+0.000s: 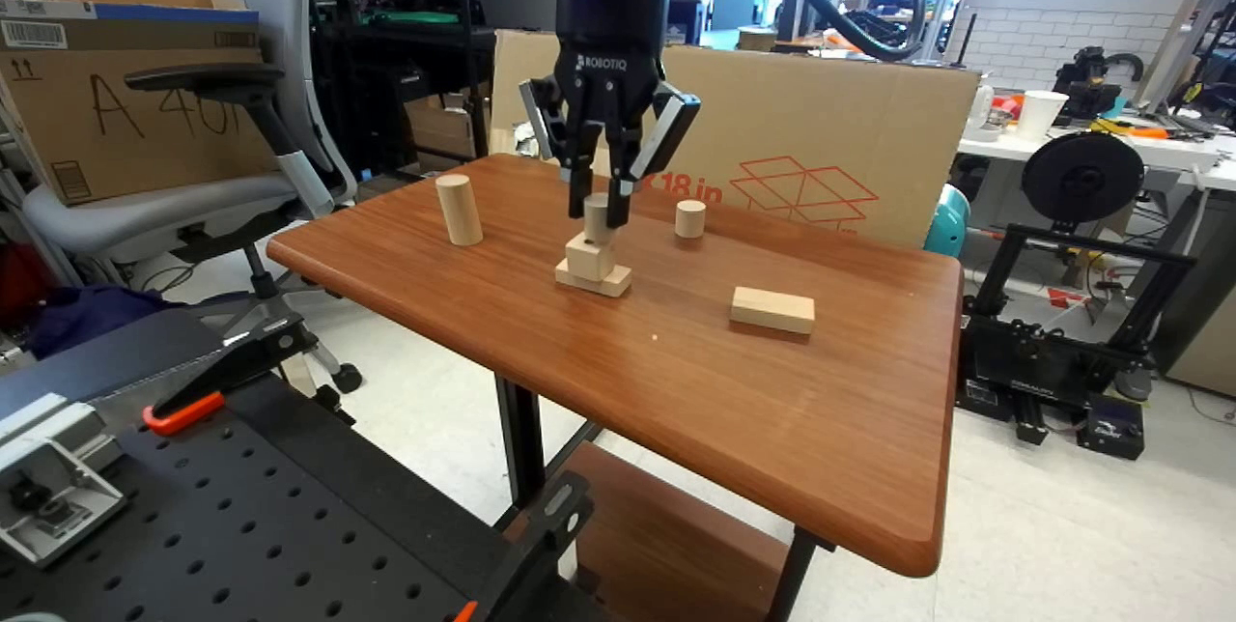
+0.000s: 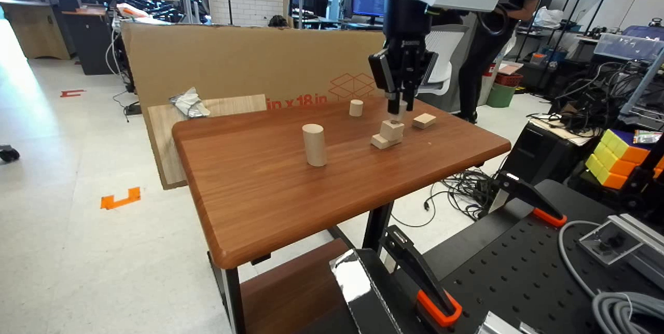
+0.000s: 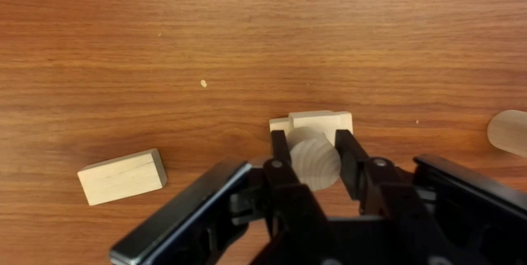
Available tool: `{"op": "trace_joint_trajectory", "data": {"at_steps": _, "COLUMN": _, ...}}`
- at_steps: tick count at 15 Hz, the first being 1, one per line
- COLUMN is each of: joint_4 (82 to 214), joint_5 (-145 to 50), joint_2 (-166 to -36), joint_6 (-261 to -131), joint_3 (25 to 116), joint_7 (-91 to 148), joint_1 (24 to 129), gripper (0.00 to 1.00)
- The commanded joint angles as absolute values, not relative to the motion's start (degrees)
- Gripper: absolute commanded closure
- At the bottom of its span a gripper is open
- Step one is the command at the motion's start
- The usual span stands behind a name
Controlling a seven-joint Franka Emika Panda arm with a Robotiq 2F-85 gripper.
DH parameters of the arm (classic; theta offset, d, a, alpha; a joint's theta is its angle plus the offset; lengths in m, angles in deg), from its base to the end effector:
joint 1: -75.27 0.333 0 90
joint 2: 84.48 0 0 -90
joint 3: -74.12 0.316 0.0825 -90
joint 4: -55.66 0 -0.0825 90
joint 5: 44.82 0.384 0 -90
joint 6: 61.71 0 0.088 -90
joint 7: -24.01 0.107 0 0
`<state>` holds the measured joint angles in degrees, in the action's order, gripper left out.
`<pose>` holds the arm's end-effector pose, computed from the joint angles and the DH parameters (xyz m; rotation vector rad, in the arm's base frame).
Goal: Stack the small cylinder on top of the cube square
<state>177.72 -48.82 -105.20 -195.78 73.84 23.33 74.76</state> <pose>0.5577 -0.0088 0.2244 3.0855 0.0782 -0.2360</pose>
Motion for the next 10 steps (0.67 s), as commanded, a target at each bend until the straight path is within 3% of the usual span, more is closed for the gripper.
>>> {"op": "trace_joint_trajectory", "data": {"at_steps": 1, "joint_4": 178.71, "joint_5": -48.36, "joint_2": -104.68, "joint_6": -197.11, "joint_3": 73.88, "joint_7": 24.15, "joint_1": 75.23, "gripper": 0.92}}
{"op": "trace_joint_trajectory", "data": {"at_steps": 10, "joint_4": 178.5, "joint_5": -48.67, "joint_2": -105.84, "joint_6": -197.36, "joint_3": 73.89, "joint_7": 24.22, "joint_1": 75.68, "gripper": 0.92}}
